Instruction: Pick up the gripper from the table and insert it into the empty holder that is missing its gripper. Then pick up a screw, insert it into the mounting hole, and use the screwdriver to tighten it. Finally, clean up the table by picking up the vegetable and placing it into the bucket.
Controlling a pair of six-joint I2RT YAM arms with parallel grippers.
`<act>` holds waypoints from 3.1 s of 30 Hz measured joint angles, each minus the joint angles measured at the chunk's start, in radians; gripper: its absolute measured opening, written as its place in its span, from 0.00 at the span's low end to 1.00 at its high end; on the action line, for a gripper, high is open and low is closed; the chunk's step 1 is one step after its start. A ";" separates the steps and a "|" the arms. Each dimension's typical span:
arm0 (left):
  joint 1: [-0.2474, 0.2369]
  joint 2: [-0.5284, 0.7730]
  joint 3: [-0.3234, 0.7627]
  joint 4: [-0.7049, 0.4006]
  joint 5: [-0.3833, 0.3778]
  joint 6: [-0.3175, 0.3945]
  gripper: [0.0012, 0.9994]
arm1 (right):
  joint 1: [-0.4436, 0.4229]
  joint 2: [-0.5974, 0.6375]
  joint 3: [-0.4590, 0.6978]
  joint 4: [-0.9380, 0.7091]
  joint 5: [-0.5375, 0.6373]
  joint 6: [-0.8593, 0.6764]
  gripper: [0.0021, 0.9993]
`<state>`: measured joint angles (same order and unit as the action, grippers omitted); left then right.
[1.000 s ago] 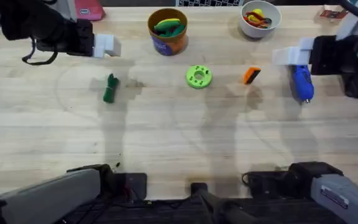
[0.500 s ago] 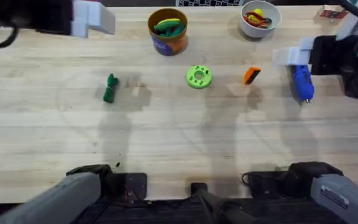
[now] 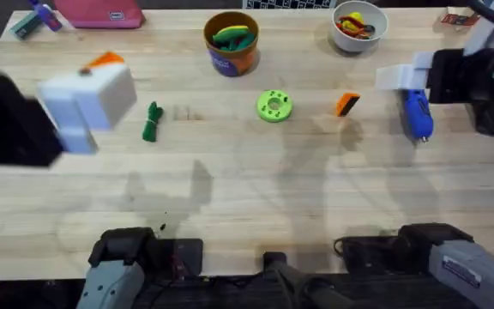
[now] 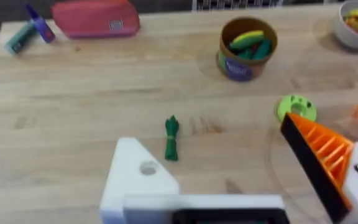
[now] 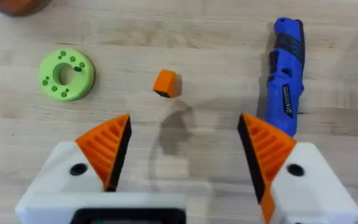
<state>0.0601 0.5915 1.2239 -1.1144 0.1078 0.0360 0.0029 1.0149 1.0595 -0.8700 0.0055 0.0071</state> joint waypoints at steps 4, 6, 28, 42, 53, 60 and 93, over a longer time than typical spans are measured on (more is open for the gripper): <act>0.000 -0.104 -0.155 0.083 0.000 -0.008 0.99 | 0.000 0.000 0.000 0.000 0.000 0.000 0.99; 0.000 -0.141 -0.247 0.156 0.000 -0.009 0.99 | 0.000 0.000 0.000 0.000 0.000 0.000 0.99; 0.000 -0.202 -1.017 1.276 0.210 -0.016 0.99 | 0.000 0.000 0.000 0.000 0.000 0.000 0.99; 0.000 -0.470 -1.160 1.260 0.346 -0.016 0.99 | 0.000 0.000 0.000 0.000 0.000 0.000 0.99; -0.004 -0.586 -1.218 1.207 0.550 -0.016 0.99 | 0.000 0.000 0.000 0.000 0.000 0.000 0.99; -0.012 -0.586 -1.218 1.181 0.793 -0.015 0.99 | 0.000 0.000 0.000 0.000 0.000 0.000 0.99; -0.071 -0.586 -1.217 0.998 1.035 -0.018 0.99 | 0.000 0.000 0.000 0.000 0.000 0.000 0.99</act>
<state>-0.0109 0.0054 0.0067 -0.1162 1.1430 0.0181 0.0029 1.0148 1.0595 -0.8703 0.0055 0.0071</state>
